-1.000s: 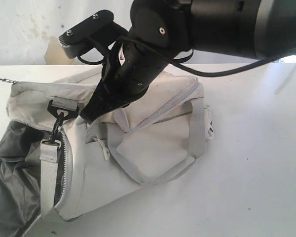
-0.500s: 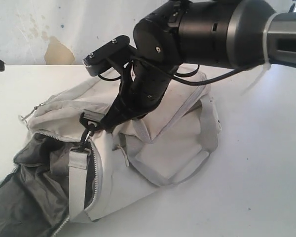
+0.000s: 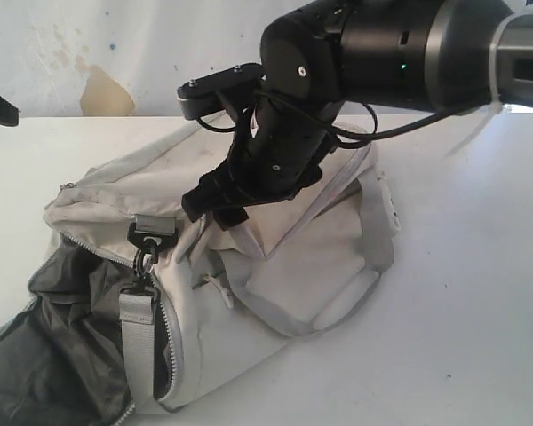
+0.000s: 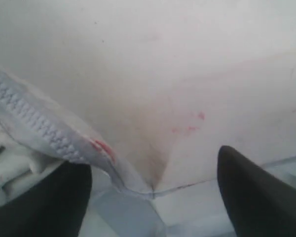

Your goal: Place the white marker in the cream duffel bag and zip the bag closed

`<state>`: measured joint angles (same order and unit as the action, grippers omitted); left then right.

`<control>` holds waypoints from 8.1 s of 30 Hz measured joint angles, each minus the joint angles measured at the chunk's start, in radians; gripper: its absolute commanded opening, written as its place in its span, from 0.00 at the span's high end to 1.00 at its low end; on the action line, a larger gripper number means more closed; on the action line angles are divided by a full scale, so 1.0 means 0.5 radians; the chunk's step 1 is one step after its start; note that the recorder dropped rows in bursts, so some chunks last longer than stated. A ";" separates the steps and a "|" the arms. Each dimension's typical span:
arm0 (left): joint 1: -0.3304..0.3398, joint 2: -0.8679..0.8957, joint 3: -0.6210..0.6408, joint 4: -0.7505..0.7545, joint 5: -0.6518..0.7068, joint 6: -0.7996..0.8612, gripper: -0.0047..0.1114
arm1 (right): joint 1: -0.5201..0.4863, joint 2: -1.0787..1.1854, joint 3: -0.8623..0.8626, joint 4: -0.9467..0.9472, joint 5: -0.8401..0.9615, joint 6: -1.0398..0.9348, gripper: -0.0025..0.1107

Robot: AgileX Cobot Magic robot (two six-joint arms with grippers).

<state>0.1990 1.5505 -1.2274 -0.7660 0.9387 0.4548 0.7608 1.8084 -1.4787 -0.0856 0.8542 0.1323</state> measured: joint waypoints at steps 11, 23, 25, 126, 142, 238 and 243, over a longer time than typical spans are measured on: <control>-0.113 -0.173 0.000 0.476 0.026 -0.226 0.50 | -0.052 -0.111 -0.065 -0.086 0.342 0.355 0.59; -0.319 -0.254 -0.001 1.000 0.122 -0.628 0.50 | -0.414 -0.148 -0.068 -0.108 0.631 0.377 0.82; -0.319 -0.259 -0.001 1.004 0.139 -0.637 0.50 | -0.485 -0.161 -0.068 -0.108 0.641 0.361 0.87; -0.376 -1.812 -0.011 1.345 0.290 -0.590 0.96 | -1.511 -2.306 0.487 0.118 0.371 -0.375 0.98; -0.376 -2.553 -0.015 1.345 0.387 -0.590 0.96 | -1.511 -3.023 0.487 0.110 0.581 -0.375 0.98; -0.376 -3.095 2.444 1.416 -1.640 -0.594 0.96 | -1.511 -3.609 2.943 0.073 -1.499 -0.215 0.98; -0.376 -3.095 2.444 1.416 -1.640 -0.594 0.96 | -1.511 -3.609 2.943 0.118 -1.499 -0.242 0.98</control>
<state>0.0110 0.0028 -0.0052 -0.0579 0.1187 0.1577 0.0054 0.0037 -0.0072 -0.0267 0.1045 0.0111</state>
